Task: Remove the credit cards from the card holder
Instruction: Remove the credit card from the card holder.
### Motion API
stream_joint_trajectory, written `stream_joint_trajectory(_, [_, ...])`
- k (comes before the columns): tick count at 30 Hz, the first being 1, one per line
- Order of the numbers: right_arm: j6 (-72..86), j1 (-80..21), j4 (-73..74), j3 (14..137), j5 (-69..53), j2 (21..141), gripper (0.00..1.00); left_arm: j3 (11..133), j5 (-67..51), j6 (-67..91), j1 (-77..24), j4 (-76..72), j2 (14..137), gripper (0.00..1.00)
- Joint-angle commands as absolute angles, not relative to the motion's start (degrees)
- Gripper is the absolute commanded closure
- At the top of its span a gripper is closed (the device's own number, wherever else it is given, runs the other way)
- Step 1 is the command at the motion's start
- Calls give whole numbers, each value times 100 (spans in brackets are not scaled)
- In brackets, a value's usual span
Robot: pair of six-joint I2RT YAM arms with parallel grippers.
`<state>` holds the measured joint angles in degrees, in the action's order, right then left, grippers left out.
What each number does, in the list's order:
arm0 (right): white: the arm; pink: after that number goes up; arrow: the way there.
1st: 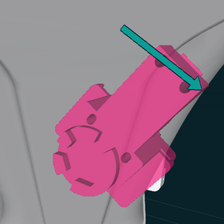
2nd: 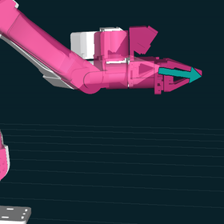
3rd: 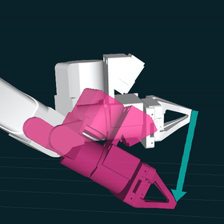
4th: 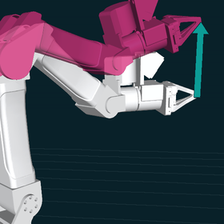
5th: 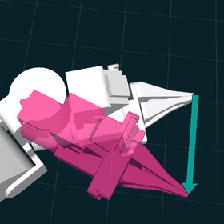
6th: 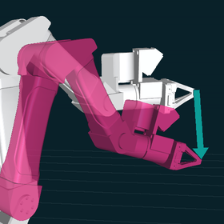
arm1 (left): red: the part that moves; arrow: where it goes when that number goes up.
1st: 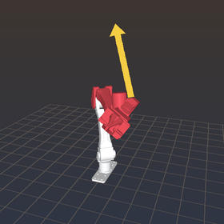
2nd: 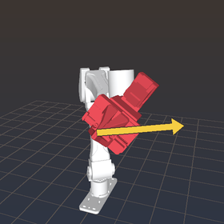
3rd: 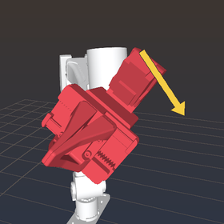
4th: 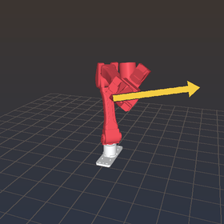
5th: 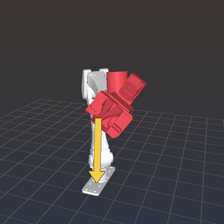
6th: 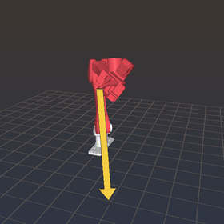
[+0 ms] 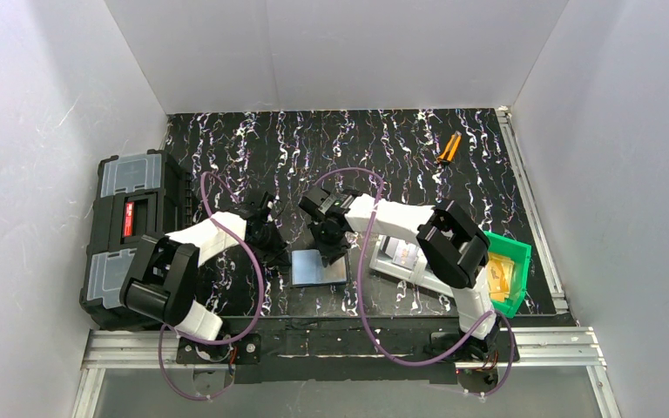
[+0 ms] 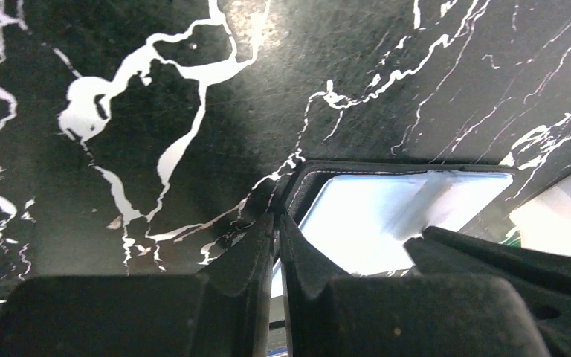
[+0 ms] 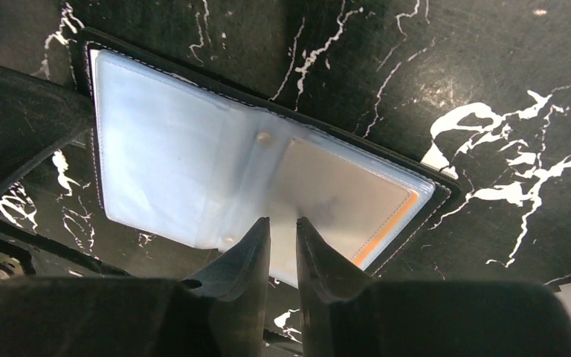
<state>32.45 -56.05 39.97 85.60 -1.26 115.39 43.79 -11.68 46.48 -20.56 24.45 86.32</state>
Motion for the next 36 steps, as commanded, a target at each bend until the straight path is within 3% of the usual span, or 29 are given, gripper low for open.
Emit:
stream_joint_trajectory(1, [3360,-5564,3987,8379,241,11304,61,4291,-845,4614,-2146,2478,8803,93])
stream_joint_trajectory(6, [3473,-5546,3945,8149,354,11063,46,4208,-817,4640,-2152,2479,8735,93])
stream_joint_trajectory(19, [3584,-5546,3884,8198,43,11326,45,4174,-826,4659,-2166,2470,8727,94])
stream_joint_trajectory(36, [3672,-5451,3407,8433,-1240,11612,41,4201,-859,4707,-2294,2483,8636,94])
